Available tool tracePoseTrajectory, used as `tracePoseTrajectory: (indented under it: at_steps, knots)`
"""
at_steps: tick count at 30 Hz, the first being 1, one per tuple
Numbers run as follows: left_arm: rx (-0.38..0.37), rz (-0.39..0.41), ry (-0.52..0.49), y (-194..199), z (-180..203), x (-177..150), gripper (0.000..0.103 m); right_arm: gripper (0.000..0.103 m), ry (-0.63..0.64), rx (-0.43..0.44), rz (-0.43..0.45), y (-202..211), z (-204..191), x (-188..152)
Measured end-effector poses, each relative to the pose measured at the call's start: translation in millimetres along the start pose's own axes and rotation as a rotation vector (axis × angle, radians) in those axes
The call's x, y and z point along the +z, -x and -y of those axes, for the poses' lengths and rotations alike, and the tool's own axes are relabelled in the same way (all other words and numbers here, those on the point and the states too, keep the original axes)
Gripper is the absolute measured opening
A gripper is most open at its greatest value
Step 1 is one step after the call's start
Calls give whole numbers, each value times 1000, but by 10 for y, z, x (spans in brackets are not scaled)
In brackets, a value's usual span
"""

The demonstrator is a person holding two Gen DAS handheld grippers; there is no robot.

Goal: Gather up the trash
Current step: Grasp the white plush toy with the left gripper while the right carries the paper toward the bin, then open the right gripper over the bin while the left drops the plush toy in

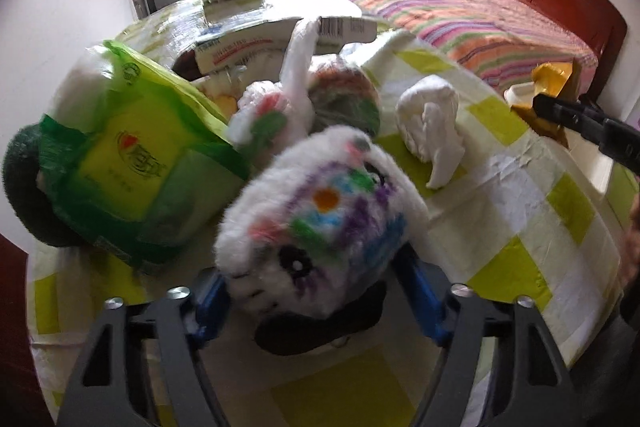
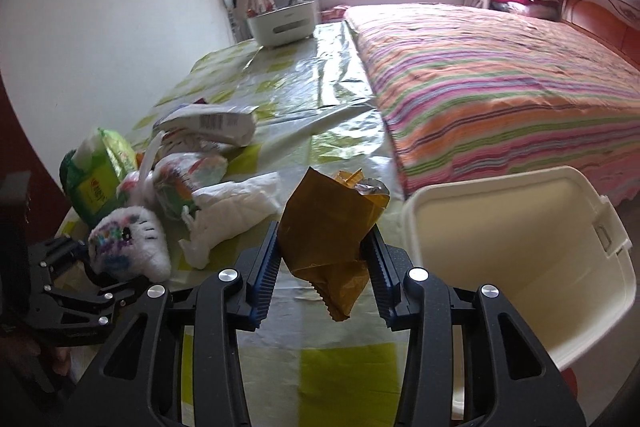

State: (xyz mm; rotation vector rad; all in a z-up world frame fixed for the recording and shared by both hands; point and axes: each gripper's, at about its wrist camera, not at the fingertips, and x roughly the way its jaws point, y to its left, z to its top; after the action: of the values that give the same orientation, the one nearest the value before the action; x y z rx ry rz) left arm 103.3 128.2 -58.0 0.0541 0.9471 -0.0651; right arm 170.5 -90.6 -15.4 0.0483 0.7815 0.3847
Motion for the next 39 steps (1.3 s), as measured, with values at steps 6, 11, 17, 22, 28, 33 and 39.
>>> tracePoseTrajectory:
  at_steps: [6,11,17,22,28,33,39]
  knots:
    - [-1,11,2,-13,20,12,52,40,-36,-18,19,54,158,-5]
    - [-4,64,-9,134,102,9,45,40,-50,-27,46,145,225,-6]
    - [-14,143,-67,355,376,53,44,40,-65,-58,75,244,338,0]
    - [-57,140,-101,349,635,126,44,40,-92,-99,87,312,503,-11]
    - [-122,149,-132,306,975,281,44,40,-135,-157,95,378,759,-60]
    - [-175,142,-164,227,1312,405,44,40,-173,-199,97,426,972,-116]
    - [-197,126,-207,117,1638,451,44,41,-215,-236,104,492,1198,-157]
